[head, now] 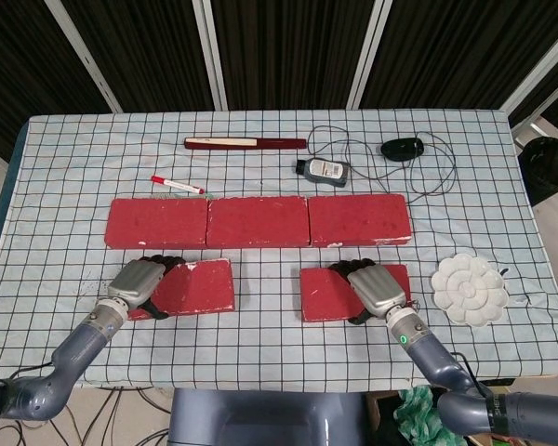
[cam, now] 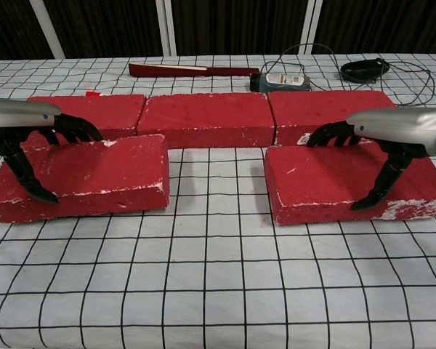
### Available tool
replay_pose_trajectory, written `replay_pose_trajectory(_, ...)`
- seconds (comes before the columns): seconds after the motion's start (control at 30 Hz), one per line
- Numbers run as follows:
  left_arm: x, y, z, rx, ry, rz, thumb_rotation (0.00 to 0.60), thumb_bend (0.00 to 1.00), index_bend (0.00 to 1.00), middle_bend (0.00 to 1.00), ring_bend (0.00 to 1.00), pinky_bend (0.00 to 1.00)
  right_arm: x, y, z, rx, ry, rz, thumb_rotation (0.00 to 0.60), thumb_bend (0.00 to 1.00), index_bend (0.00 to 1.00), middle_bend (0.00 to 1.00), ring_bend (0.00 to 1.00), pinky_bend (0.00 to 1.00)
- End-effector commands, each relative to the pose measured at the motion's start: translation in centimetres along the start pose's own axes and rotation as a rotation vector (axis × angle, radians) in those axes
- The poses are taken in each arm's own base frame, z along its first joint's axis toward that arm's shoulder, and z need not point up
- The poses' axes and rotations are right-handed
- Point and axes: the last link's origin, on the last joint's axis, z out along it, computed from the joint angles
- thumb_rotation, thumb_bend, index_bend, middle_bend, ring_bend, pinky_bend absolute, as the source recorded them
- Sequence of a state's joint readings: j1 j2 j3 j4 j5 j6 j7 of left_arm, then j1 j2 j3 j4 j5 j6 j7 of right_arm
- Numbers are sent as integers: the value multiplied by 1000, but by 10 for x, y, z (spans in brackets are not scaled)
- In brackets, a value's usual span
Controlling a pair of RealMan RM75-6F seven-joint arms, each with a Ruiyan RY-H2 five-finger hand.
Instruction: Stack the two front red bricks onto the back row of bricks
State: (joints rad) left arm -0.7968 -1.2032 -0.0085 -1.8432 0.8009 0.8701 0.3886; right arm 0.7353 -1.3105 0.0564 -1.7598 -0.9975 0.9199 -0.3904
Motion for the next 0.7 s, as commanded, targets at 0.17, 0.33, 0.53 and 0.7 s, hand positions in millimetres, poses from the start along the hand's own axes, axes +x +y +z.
replay_pose_trajectory(0.17, 48, 4, -19, -38, 62, 12, 600, 167, 159, 220, 117, 225, 27, 2, -15, 5, 51, -5, 600, 162, 206, 260, 253, 197)
replay_pose_trajectory(0.33, 106, -1, -15, -15, 131, 52, 600, 167, 163, 220, 111, 211, 60, 5, -22, -3, 102, -2, 600, 162, 206, 260, 253, 197)
replay_pose_trajectory(0.53, 142, -4, 9, 3, 126, 113, 600, 168, 165, 215, 101, 201, 94, 6, -5, -13, 99, -56, 600, 162, 206, 260, 253, 197)
replay_pose_trajectory(0.7, 152, -2, 33, 2, 100, 161, 600, 167, 166, 215, 100, 191, 114, 6, 20, -29, 91, -54, 600, 162, 206, 260, 253, 197)
